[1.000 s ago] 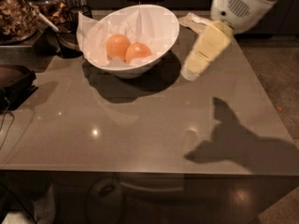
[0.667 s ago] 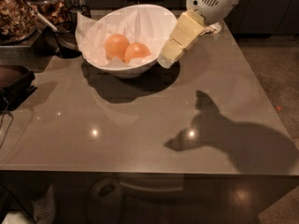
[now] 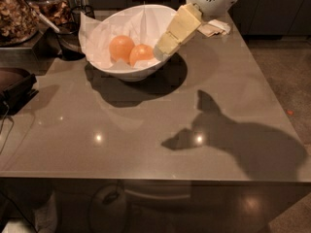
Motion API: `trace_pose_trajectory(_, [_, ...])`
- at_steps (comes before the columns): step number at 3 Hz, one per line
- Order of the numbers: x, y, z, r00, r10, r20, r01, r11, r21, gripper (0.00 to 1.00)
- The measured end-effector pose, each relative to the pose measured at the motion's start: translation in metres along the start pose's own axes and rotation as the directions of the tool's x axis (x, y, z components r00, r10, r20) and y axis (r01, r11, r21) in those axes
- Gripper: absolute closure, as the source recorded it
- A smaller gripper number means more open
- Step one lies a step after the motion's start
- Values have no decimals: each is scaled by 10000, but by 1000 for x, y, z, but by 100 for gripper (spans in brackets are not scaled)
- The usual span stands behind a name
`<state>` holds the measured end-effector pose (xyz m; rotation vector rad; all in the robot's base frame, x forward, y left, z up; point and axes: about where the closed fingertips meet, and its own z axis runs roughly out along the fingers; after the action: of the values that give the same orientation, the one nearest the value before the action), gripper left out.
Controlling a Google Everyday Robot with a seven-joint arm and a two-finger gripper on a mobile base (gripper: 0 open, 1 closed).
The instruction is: Pick orange from white bowl
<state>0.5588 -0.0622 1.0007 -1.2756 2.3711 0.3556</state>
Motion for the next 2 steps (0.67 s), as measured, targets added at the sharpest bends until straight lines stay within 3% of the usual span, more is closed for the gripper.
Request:
trace_pose_trajectory(1, [-64, -13, 30, 9994, 235, -256, -238, 9996, -117, 0])
trace_pose_trajectory(2, [-72, -12, 31, 9999, 152, -70, -153, 9998, -99, 0])
